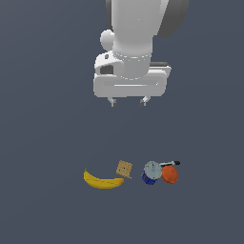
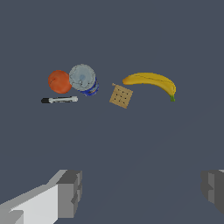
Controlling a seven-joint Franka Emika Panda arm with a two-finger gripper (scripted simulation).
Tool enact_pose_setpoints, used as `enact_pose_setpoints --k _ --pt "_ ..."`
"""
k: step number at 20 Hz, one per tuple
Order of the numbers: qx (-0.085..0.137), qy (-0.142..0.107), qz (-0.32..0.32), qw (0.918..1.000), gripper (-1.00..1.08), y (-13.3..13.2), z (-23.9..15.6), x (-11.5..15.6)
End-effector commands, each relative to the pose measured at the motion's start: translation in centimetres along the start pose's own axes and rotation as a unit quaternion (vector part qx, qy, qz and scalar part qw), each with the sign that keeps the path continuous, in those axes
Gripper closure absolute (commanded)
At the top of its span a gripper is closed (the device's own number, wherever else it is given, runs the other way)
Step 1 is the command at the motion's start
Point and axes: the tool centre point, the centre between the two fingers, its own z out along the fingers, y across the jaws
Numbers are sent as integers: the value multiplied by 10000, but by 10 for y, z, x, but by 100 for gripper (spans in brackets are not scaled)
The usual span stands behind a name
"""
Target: Pick up a designated object from a clutter of objects.
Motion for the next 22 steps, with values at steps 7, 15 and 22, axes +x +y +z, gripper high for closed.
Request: enact_pose_setpoints --k 7,15,22 --pt "-17 -63 -201 9998 -92 -8 2 0" --pt "-25 -98 -308 9995 -92 -12 3 0" --pt "-25 -98 -391 9992 -92 -18 14 15"
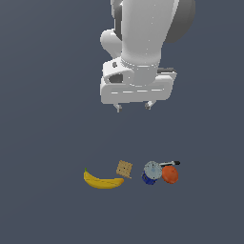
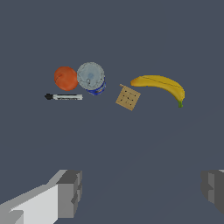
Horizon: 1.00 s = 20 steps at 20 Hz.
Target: Pick up a designated object from a clutter of objects.
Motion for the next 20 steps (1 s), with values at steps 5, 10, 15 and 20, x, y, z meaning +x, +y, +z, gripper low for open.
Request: enact_pose_setpoints --k 5,10,15,20 --pt "3 -3 -134 9999 -92 -9 22 26" --pt "12 -1 -290 9996 -92 -20 50 54" --pt "31 1 -466 9989 -92 -34 87 84" --pt "58 3 -631 9980 -92 -49 126 109"
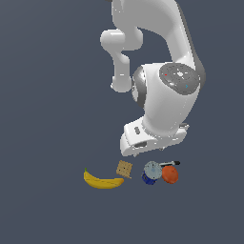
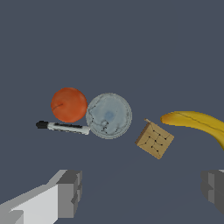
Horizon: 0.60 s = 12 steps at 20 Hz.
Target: Pick up a designated object from a clutter of objects.
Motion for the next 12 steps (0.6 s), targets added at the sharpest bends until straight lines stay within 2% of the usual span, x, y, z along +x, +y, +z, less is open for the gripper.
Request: enact_pose_setpoints --k 1,12 --pt "14 6 -78 10000 -92 -6 19 12" --pt "56 11 -270 9996 -92 -22 73 38"
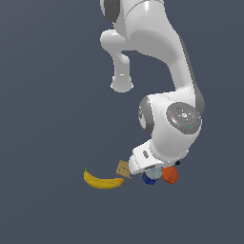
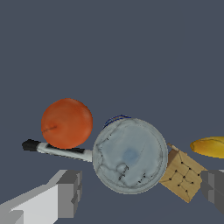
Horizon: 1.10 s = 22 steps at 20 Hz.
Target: Pick up a designated object from a clutter of objects.
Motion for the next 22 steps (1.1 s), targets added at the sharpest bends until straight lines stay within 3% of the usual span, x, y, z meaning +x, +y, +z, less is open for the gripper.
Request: enact_pose_setpoints --k 1,9,22 --pt "5 8 -24 10000 -92 -2 7 3" --pt "8 2 -33 10000 -92 -3 14 4" --pt "8 7 -38 10000 -92 -3 62 4"
